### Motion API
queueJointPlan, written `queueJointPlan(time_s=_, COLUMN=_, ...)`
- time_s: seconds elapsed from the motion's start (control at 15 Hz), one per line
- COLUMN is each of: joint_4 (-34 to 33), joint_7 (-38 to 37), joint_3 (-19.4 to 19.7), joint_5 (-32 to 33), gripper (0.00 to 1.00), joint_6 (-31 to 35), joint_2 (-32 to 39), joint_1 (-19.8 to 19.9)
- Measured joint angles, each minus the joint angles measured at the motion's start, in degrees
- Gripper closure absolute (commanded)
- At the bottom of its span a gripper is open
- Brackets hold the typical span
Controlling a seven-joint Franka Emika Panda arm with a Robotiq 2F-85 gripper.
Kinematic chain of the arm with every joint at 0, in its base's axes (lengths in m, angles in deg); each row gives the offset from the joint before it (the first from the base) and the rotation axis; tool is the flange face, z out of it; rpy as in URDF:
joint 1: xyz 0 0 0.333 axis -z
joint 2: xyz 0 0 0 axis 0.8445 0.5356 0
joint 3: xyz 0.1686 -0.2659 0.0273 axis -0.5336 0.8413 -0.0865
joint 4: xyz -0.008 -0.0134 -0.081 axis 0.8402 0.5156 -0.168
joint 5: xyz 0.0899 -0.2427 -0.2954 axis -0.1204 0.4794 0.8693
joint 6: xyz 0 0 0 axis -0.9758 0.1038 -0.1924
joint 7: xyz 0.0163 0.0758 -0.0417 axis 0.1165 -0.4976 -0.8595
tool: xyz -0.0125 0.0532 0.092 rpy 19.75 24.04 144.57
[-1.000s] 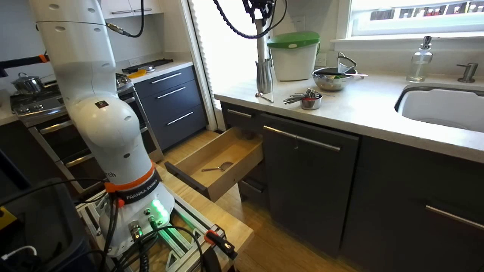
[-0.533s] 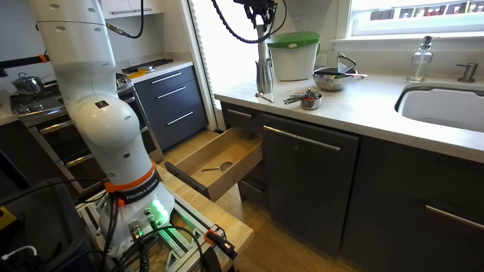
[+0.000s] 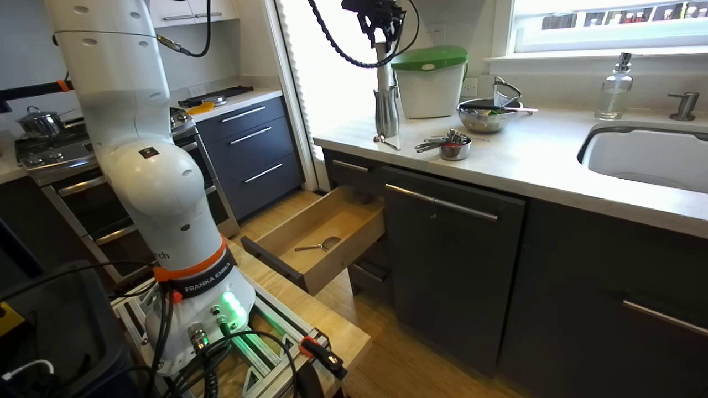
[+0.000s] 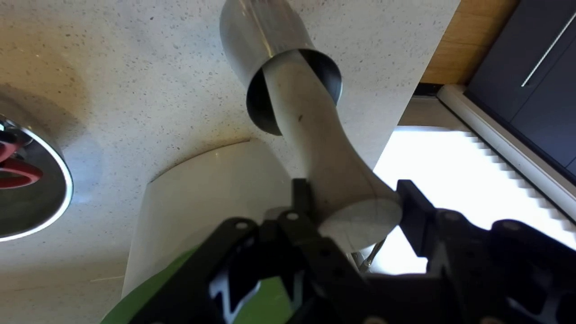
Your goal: Put the wooden mortar in the silver cup
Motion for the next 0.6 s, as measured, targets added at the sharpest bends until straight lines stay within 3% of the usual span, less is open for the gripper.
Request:
queueJointPlan(time_s=0.07, joint_4=0.0, joint_7=0.0, joint_3=0.0, joint_5=0.0, gripper=0.74, joint_6=0.0, joint_2=0.1, joint_1=0.0)
queueJointPlan(time_s=0.13, joint_4=0.0, joint_7=0.0, joint_3=0.0, joint_5=0.0, gripper=0.4, joint_6=0.0, joint_2=0.3, joint_1=0.0)
queueJointPlan(time_s=0.27, joint_4=0.0, joint_7=0.0, joint_3=0.0, joint_5=0.0, gripper=0.37, joint_6=0.1, joint_2=0.7, joint_1=0.0)
queueJointPlan(time_s=0.47, joint_4=0.0, joint_7=0.0, joint_3=0.0, joint_5=0.0, gripper=0.51, joint_6=0.1, joint_2=1.0, joint_1=0.0)
queueJointPlan(time_s=0.53, joint_4=0.0, joint_7=0.0, joint_3=0.0, joint_5=0.0, gripper=0.43, joint_6=0.1, joint_2=1.0, joint_1=0.0)
queueJointPlan(time_s=0.6, joint_4=0.0, joint_7=0.0, joint_3=0.0, joint_5=0.0, gripper=0.24, joint_6=0.1, joint_2=1.0, joint_1=0.0)
